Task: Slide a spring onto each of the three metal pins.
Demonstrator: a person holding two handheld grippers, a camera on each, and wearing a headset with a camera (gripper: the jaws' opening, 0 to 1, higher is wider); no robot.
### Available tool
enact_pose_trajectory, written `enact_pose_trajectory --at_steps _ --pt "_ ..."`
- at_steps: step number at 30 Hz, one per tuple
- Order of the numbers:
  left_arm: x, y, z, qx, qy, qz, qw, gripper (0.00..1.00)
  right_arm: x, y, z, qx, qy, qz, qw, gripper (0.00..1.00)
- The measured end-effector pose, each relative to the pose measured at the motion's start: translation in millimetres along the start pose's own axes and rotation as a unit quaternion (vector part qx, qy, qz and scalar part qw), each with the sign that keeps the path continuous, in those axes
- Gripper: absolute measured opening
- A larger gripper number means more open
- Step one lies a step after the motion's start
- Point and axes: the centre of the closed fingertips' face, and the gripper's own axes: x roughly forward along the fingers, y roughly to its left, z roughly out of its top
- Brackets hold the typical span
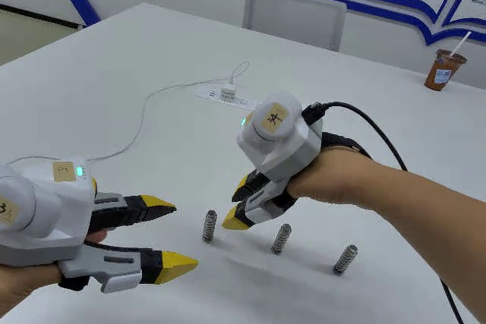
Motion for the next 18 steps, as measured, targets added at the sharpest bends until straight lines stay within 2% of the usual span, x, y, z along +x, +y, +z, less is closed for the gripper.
enact_pose_trajectory --at_steps 10,13,18 --pt "1.0 1.9 8.0 0.003 -0.004 0.002 1.0 0.55 -34.6 -0.3 1.6 0.014 -0.049 -0.032 0.9982 0.31" --pt "0.9 2.5 10.2 0.005 -0.005 0.003 1.0 0.56 -45.2 0.1 1.8 0.022 -0.067 -0.04 0.9967 0.32" --pt "0.4 3.5 12.7 0.007 -0.006 0.003 1.0 0.57 -66.5 -2.0 0.6 0.043 -0.11 -0.055 0.9915 0.34"
